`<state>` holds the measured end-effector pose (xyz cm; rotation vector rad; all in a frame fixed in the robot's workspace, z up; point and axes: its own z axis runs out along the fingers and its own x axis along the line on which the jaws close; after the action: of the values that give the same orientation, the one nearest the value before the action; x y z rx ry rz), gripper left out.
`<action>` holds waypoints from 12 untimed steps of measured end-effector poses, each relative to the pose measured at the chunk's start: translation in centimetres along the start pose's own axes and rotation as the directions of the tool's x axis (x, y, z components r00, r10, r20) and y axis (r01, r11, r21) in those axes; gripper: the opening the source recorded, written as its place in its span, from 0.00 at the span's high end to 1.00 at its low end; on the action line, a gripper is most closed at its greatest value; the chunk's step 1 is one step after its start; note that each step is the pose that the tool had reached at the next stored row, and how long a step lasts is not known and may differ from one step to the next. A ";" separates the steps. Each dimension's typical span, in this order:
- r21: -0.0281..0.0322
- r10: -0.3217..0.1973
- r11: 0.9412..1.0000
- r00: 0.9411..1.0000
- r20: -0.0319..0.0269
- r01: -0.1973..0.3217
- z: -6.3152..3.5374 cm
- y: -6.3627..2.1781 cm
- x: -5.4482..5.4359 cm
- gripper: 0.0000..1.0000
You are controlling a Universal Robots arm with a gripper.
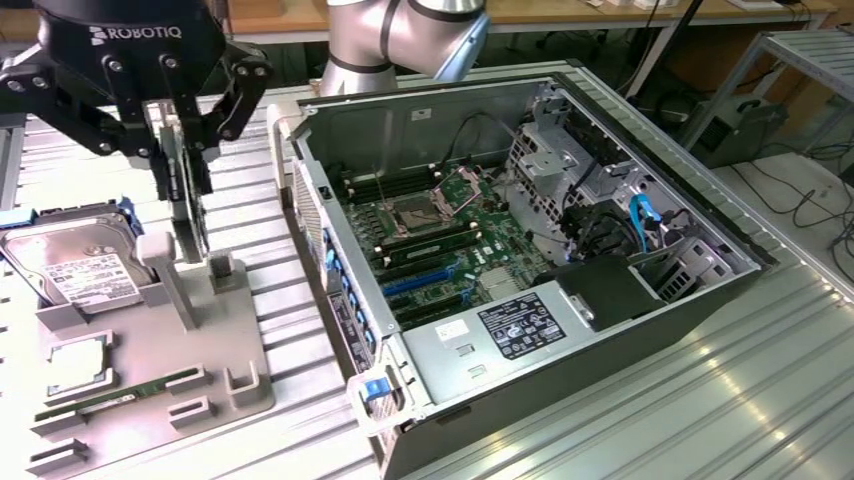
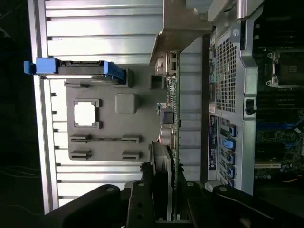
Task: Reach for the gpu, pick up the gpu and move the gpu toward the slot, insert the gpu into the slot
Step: 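Pick up the gpu and move the gpu toward the slot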
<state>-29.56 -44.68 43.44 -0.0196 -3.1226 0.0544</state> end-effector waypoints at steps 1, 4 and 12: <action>0.000 0.000 1.000 1.000 0.003 0.000 -0.02 0.02 -1.1 0.73; 0.000 0.000 1.000 1.000 0.005 0.000 -0.06 0.04 -2.8 0.73; 0.000 0.000 1.000 1.000 0.008 0.000 -0.09 0.06 -4.5 0.73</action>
<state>-25.08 -44.67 43.44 -0.0198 -3.1302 0.0546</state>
